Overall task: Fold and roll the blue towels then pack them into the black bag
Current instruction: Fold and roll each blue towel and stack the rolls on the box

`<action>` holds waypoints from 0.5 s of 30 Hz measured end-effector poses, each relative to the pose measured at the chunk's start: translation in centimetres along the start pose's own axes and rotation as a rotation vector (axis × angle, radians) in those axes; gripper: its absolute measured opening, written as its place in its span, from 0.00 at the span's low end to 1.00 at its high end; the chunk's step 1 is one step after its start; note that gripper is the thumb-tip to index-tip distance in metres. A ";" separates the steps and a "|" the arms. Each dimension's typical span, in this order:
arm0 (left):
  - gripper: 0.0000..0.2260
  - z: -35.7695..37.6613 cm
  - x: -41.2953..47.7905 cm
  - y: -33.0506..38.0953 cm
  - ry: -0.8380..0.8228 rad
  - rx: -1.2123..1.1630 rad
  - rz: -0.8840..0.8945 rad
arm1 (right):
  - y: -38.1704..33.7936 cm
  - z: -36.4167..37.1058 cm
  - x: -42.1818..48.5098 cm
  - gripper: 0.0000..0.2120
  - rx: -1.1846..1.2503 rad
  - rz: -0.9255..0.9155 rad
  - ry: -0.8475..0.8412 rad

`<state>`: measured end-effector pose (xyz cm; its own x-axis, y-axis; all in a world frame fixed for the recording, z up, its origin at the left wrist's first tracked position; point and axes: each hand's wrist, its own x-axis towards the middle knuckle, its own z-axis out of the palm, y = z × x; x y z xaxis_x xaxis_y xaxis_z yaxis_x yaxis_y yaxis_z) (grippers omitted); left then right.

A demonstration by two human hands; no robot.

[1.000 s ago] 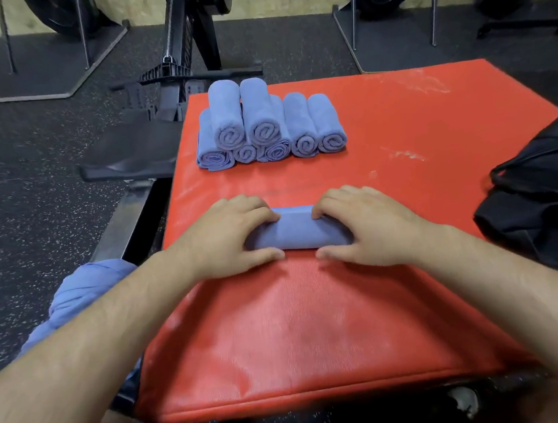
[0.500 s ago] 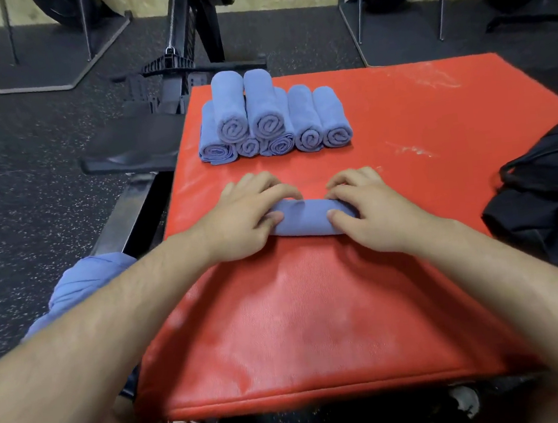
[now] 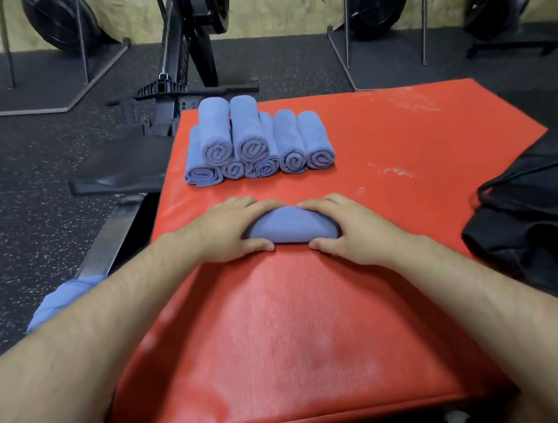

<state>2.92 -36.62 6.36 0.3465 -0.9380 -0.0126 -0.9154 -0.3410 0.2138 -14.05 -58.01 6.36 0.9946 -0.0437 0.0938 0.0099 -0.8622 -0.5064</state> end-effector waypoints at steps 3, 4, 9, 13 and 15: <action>0.36 -0.3 0.1 -0.7 -0.028 -0.046 0.002 | 0.1 -0.3 0.0 0.30 0.020 0.021 0.033; 0.37 -0.5 0.0 -0.8 -0.032 -0.075 -0.003 | 0.0 -0.5 0.0 0.29 0.021 0.024 0.041; 0.32 -2.7 -1.5 -0.6 0.045 -0.384 -0.081 | -0.6 -2.2 0.2 0.26 0.102 0.038 0.083; 0.27 -5.2 -3.3 -0.2 0.185 -0.624 -0.149 | -2.2 -3.9 0.2 0.26 0.288 0.081 0.121; 0.25 -6.1 -4.1 -0.1 0.237 -0.736 -0.138 | -3.0 -4.9 0.3 0.24 0.408 0.084 0.150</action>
<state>2.81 -32.40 12.35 0.5572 -0.8237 0.1046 -0.5187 -0.2469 0.8185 -14.32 -57.93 12.05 0.9681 -0.2039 0.1455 -0.0010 -0.5840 -0.8117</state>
